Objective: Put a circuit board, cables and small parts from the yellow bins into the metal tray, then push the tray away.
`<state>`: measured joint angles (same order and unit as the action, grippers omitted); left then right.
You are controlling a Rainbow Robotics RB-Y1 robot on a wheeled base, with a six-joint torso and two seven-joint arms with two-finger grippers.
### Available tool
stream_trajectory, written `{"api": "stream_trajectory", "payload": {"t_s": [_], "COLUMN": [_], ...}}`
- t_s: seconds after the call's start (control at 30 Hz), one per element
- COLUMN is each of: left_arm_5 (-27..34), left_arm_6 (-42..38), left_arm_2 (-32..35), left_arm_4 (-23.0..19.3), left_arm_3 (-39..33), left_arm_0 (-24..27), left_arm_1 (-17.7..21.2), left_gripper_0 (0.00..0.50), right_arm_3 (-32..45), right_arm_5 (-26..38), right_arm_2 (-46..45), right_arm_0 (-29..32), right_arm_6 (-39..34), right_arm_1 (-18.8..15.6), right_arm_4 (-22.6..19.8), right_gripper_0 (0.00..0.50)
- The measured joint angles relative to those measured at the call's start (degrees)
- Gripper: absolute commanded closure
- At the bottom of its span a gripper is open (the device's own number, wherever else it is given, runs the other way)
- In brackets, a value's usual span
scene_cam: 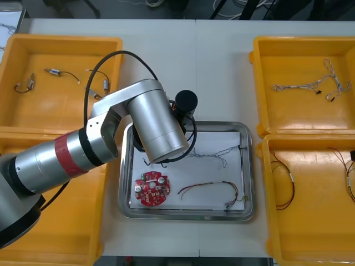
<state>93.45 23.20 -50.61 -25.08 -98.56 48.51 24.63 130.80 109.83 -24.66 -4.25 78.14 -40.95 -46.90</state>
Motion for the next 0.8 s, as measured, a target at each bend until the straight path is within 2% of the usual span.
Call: {"api": "stream_trajectory", "payload": {"t_s": [0.2,0.23,0.27,0.33,0.4,0.47,0.5,0.53,0.8], "left_arm_5": [-0.22,-0.23,-0.23,-0.24,-0.26,-0.27,-0.28,-0.28,-0.30], "left_arm_6": [-0.80,-0.80,-0.80,-0.81,-0.82,-0.83,-0.84,-0.84,-0.85], "left_arm_2": [0.00,0.00,0.00,0.00,0.00,0.00,0.00,0.00,0.00], "left_arm_4": [0.14,0.19,0.24,0.35,0.48,0.59,0.60,0.62,0.73], "left_arm_3": [0.01,0.01,0.01,0.01,0.01,0.01,0.01,0.01,0.02], "left_arm_0": [0.00,0.00,0.00,0.00,0.00,0.00,0.00,0.00,0.00], "left_arm_1": [-0.02,-0.02,-0.02,-0.02,-0.02,-0.02,-0.02,-0.02,-0.02], "left_gripper_0": [0.493,0.412,0.367,0.221,0.134,0.070,0.012,0.000,0.000], "right_arm_3": [0.00,0.00,0.01,0.01,0.01,0.01,0.01,0.02,0.02], "right_arm_5": [0.00,0.00,0.00,0.00,0.00,0.00,0.00,0.00,0.00], "right_arm_2": [-0.01,-0.01,-0.02,-0.02,-0.02,-0.03,-0.03,-0.03,-0.11], "right_arm_0": [0.00,0.00,0.00,0.01,0.01,0.01,0.01,0.01,0.01], "right_arm_6": [0.00,0.00,0.00,0.00,0.00,0.00,0.00,0.00,0.00], "right_arm_1": [0.00,0.00,0.00,0.00,0.00,0.00,0.00,0.00,0.00], "right_arm_4": [-0.01,-0.01,-0.01,-0.01,-0.01,-0.01,-0.01,-0.01,-0.01], "right_gripper_0": [0.000,0.000,0.000,0.000,0.000,0.000,0.000,0.000,0.000]}}
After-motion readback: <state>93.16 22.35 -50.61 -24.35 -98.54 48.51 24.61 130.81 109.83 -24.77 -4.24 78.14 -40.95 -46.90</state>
